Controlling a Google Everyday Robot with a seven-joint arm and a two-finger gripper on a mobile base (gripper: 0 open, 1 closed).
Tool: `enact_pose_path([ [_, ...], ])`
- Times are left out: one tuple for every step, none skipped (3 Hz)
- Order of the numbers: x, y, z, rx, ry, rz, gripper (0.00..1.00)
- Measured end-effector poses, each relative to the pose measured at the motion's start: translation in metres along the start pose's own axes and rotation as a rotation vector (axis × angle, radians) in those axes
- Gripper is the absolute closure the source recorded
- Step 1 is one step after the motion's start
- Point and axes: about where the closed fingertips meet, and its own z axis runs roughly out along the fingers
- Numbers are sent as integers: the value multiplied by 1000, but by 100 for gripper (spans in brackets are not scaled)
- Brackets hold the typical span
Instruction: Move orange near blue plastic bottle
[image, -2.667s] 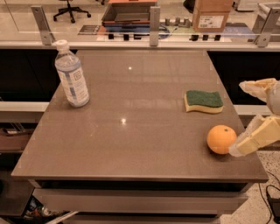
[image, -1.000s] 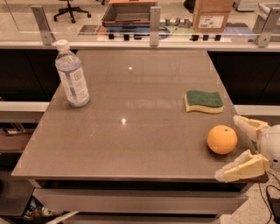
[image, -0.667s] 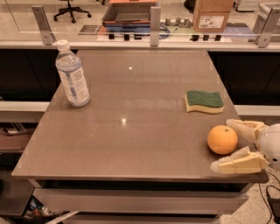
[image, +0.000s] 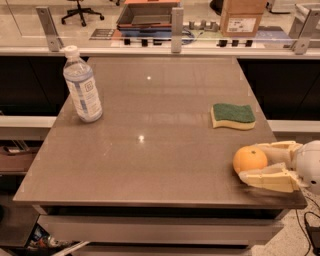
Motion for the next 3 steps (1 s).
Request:
enact_pose_path([
  [-2,1,1,-1,1,-4,87],
  [-4,2,1,-3,1,-9,100],
  [-12,0,3,-3,-1,-15,100],
])
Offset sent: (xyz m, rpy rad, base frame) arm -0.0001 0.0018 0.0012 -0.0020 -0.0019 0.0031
